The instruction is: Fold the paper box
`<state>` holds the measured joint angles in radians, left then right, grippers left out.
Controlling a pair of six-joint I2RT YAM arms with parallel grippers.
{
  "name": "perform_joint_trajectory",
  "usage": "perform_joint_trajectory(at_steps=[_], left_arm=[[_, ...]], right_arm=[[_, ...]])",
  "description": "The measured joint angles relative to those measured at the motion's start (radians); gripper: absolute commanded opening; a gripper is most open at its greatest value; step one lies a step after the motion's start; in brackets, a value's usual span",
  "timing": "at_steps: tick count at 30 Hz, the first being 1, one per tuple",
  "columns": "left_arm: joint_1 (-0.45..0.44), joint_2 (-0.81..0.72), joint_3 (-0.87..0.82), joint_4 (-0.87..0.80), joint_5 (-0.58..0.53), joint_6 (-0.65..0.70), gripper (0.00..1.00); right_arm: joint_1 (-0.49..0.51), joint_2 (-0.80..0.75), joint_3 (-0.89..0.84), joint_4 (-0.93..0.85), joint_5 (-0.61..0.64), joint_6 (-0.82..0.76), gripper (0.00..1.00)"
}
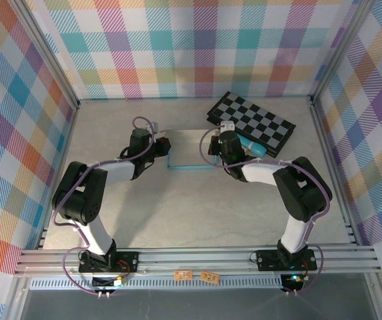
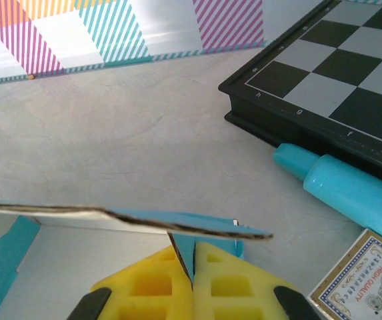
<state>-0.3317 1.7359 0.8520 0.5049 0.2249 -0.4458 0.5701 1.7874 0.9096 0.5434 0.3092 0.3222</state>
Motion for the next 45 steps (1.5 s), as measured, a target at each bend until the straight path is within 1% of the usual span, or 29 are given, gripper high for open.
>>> perform_joint_trajectory(at_steps=[6,10,15,20,21,22,23,25,26,28,32,34,38,39,41,45], left_arm=[[-0.006,0.0,-0.062,0.109,-0.002,-0.001,0.0],[-0.019,0.003,-0.089,0.156,-0.008,-0.008,0.0],[-0.061,0.016,-0.146,0.193,0.0,-0.018,0.0],[-0.067,0.027,-0.194,0.232,0.002,-0.034,0.0],[-0.067,0.027,-0.194,0.229,0.002,-0.035,0.03],[-0.066,0.023,-0.194,0.221,0.002,-0.037,0.12],[-0.067,0.009,-0.193,0.199,0.002,-0.039,0.23],[-0.071,-0.042,-0.191,0.135,-0.003,-0.041,0.34],[-0.074,-0.082,-0.185,0.083,-0.01,-0.037,0.37],[-0.081,-0.154,-0.167,0.002,-0.019,-0.026,0.42],[-0.092,-0.289,-0.161,-0.112,-0.037,-0.014,0.46],[-0.093,-0.334,-0.162,-0.172,-0.049,-0.009,0.5],[-0.092,-0.422,-0.155,-0.343,-0.117,0.034,0.58],[-0.084,-0.432,-0.137,-0.394,-0.134,0.051,0.59],[-0.058,-0.417,-0.057,-0.502,-0.139,0.094,0.59],[0.025,-0.303,0.143,-0.611,-0.117,0.191,0.59]], right_arm=[[0.002,0.005,-0.031,0.065,-0.006,-0.045,0.0],[0.005,0.007,-0.032,0.065,-0.007,-0.041,0.0],[0.045,0.014,-0.032,0.072,-0.006,-0.035,0.0],[0.067,0.02,-0.059,0.116,0.023,-0.046,0.0],[0.069,0.02,-0.064,0.12,0.032,-0.051,0.0],[0.072,0.02,-0.064,0.119,0.041,-0.055,0.0],[0.073,0.02,-0.063,0.117,0.05,-0.06,0.0],[0.073,0.02,-0.06,0.11,0.062,-0.07,0.0],[0.074,0.02,-0.055,0.101,0.068,-0.072,0.0],[0.074,0.02,-0.04,0.079,0.076,-0.072,0.0],[0.074,0.021,-0.02,0.042,0.09,-0.069,0.0],[0.074,0.023,-0.013,0.036,0.095,-0.069,0.0],[0.074,0.029,0.005,0.014,0.095,-0.074,0.0],[0.074,0.03,0.01,0.009,0.095,-0.076,0.0],[0.074,0.032,0.022,-0.007,0.094,-0.077,0.0],[0.074,0.037,0.046,-0.037,0.09,-0.077,0.0]])
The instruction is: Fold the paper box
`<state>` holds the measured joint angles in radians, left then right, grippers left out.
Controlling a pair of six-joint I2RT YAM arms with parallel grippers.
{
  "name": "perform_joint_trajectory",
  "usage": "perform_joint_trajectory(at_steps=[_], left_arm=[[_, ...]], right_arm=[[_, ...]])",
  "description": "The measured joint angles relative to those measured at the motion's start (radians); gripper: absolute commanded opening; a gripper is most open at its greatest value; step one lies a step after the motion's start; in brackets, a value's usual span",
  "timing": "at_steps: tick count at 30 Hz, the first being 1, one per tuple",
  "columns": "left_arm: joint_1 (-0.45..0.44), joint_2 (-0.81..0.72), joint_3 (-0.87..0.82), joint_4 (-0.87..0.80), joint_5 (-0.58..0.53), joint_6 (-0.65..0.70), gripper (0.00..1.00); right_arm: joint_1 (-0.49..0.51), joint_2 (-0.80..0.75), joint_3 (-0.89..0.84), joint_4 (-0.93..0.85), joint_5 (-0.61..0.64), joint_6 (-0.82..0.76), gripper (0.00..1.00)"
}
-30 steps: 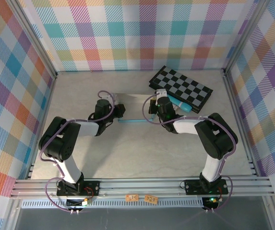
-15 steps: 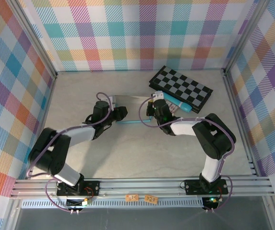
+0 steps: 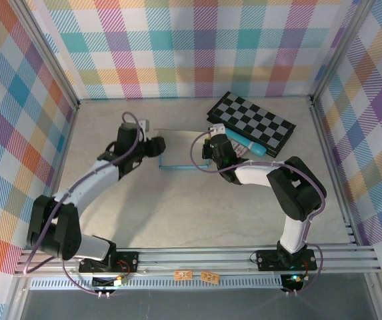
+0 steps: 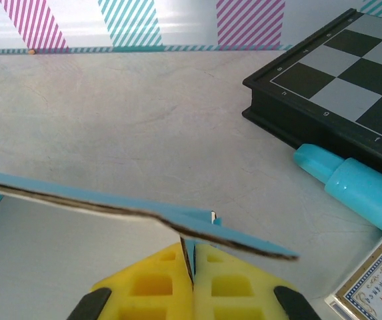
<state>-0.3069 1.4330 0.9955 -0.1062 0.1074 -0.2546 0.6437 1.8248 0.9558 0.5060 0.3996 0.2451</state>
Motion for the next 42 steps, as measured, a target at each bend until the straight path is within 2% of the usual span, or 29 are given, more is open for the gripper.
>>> perform_joint_trajectory(at_steps=[4,10,14,21,27,34,37,40,42], left_arm=[[0.028,0.124,0.132,-0.065,0.019,0.119,0.56],[0.031,0.24,0.205,-0.151,0.04,0.243,0.5],[0.031,0.284,0.235,-0.169,0.048,0.277,0.41],[0.031,0.322,0.266,-0.142,0.032,0.311,0.44],[0.032,0.324,0.279,-0.124,0.003,0.331,0.37],[0.035,0.324,0.279,-0.121,-0.016,0.352,0.36],[0.035,0.324,0.279,-0.119,-0.021,0.354,0.28],[0.035,0.338,0.288,-0.119,-0.021,0.363,0.09],[0.038,0.364,0.304,-0.11,-0.022,0.369,0.06]], right_arm=[[0.0,0.013,0.024,-0.015,-0.004,0.0,0.0],[0.0,0.021,0.043,-0.034,-0.008,-0.002,0.0],[0.0,0.021,0.048,-0.041,-0.011,-0.005,0.0],[0.0,0.024,0.051,-0.041,-0.019,-0.019,0.0],[-0.001,0.025,0.055,-0.047,-0.022,-0.022,0.0],[-0.001,0.027,0.062,-0.055,-0.03,-0.022,0.0],[-0.001,0.027,0.062,-0.056,-0.033,-0.022,0.0],[-0.003,0.028,0.065,-0.058,-0.034,-0.021,0.0],[-0.008,0.031,0.068,-0.058,-0.035,-0.022,0.0]])
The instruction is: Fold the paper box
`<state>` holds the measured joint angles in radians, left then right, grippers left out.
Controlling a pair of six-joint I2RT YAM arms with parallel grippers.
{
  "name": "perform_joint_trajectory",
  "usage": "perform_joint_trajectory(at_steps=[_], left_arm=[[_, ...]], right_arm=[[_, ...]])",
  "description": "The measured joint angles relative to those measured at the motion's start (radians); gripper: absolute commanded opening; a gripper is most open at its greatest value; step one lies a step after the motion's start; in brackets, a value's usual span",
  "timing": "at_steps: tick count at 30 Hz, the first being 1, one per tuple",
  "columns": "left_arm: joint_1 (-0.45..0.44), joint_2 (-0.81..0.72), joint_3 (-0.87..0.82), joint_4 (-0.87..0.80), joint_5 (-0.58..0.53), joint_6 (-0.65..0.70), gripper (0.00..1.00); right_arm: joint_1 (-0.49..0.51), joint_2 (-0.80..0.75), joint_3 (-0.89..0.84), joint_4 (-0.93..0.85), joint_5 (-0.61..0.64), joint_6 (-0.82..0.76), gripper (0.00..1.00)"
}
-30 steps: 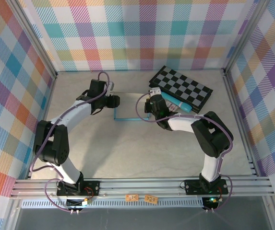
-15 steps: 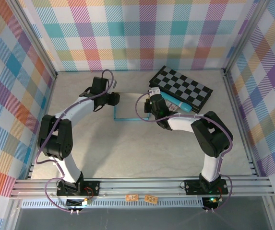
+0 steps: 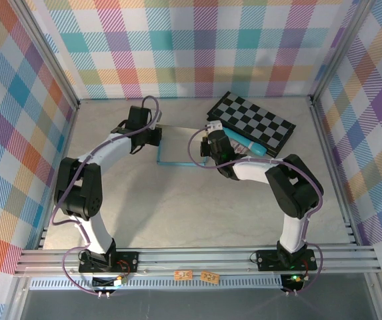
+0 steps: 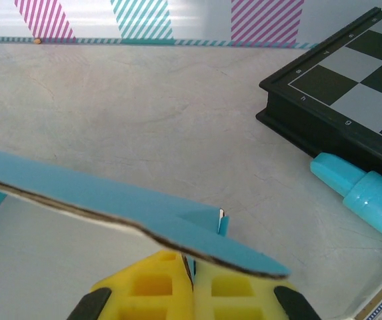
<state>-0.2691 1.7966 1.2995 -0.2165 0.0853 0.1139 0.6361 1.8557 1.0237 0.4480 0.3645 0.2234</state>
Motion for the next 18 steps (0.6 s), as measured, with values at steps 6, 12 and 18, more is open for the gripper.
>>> perform_joint_trajectory(at_steps=[6,12,18], left_arm=[[0.003,0.027,0.009,0.035,0.002,0.007,0.0],[0.003,0.027,0.009,0.036,0.013,0.001,0.0],[0.007,0.028,-0.011,0.071,0.048,-0.055,0.0]], right_arm=[[-0.001,0.001,0.006,-0.005,-0.009,0.0,0.0],[-0.002,0.001,0.009,-0.01,-0.009,0.0,0.0],[-0.002,0.013,0.019,-0.009,-0.003,0.001,0.0]])
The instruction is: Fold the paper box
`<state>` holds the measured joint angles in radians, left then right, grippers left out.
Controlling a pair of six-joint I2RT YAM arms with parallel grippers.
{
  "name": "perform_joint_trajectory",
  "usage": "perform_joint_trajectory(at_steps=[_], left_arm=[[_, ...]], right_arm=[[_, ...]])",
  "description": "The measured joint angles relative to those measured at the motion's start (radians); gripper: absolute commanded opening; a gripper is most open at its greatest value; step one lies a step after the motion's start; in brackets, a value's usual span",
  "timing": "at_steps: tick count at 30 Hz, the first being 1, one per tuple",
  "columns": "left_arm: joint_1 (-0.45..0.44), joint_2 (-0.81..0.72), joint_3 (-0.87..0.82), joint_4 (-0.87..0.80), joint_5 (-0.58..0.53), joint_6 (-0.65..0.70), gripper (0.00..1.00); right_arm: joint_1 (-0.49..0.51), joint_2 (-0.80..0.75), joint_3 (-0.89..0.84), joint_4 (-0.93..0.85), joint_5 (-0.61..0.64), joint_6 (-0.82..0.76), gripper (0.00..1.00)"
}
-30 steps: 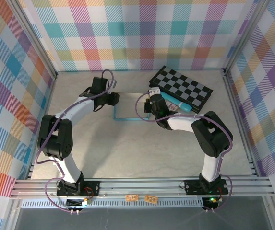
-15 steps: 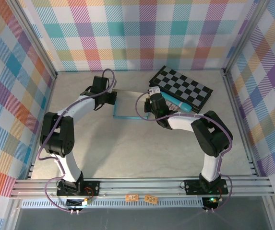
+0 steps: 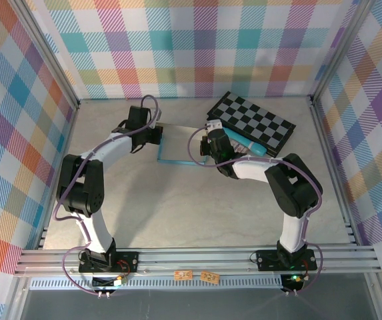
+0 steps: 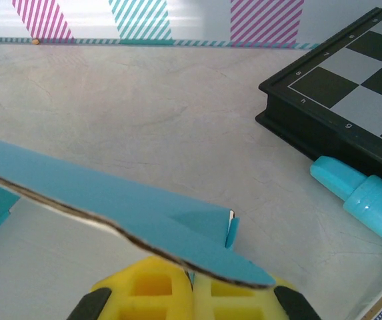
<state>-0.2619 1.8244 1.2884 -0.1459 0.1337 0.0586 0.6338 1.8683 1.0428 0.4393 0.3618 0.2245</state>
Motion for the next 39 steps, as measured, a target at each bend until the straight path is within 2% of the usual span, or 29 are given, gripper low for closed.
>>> perform_joint_trajectory(at_steps=[7,21,28,39], left_arm=[[0.019,-0.002,-0.061,0.12,0.083,-0.145,0.0],[0.032,0.017,-0.04,0.124,0.158,-0.373,0.0],[0.032,0.016,-0.086,0.189,0.157,-0.388,0.0],[0.028,-0.029,-0.262,0.358,0.158,-0.36,0.0]], right_arm=[[0.0,0.003,0.008,-0.007,0.002,0.004,0.0],[-0.006,0.024,0.11,-0.146,0.016,0.075,0.0],[-0.006,0.031,0.105,-0.133,0.015,0.101,0.0],[0.019,0.032,-0.022,-0.005,0.009,0.074,0.0]])
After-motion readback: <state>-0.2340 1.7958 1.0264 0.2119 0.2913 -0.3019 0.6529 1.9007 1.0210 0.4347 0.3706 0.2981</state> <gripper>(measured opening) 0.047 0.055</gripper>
